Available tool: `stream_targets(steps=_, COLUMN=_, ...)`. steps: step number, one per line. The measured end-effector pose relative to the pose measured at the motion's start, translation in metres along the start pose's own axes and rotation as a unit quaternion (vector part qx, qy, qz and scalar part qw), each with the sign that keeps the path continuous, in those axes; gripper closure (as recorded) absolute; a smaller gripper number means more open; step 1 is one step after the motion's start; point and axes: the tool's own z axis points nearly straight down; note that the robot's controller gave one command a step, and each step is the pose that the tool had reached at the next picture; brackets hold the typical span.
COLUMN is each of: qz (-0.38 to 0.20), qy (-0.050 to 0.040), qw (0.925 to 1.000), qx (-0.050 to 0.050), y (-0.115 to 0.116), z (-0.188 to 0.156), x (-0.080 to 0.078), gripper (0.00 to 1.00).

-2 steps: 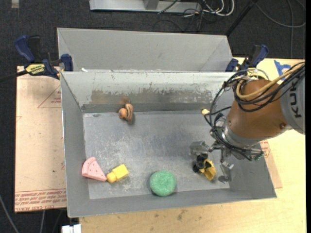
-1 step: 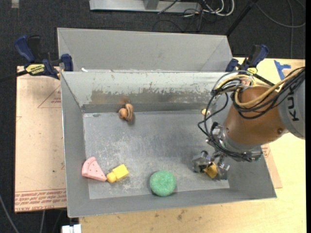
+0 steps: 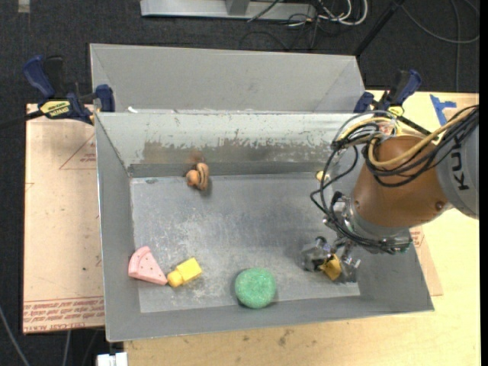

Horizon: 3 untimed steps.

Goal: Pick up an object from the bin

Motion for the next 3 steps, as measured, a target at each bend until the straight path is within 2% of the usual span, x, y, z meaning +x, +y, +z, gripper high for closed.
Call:
stream_targets(steps=1, qz=0.008, qy=-0.001, qw=1.0, qx=0.001, y=-0.034, z=-0.087, x=-0.017, gripper=1.0)
stream_targets(steps=2, qz=0.008, qy=-0.0011, qw=1.0, qx=0.001, y=-0.034, z=-0.087, x=-0.017, gripper=1.0)
stream_targets(steps=3, qz=0.017, qy=0.0009, qw=0.9999, qx=-0.003, y=-0.02, z=-0.131, x=-0.015, gripper=1.0)
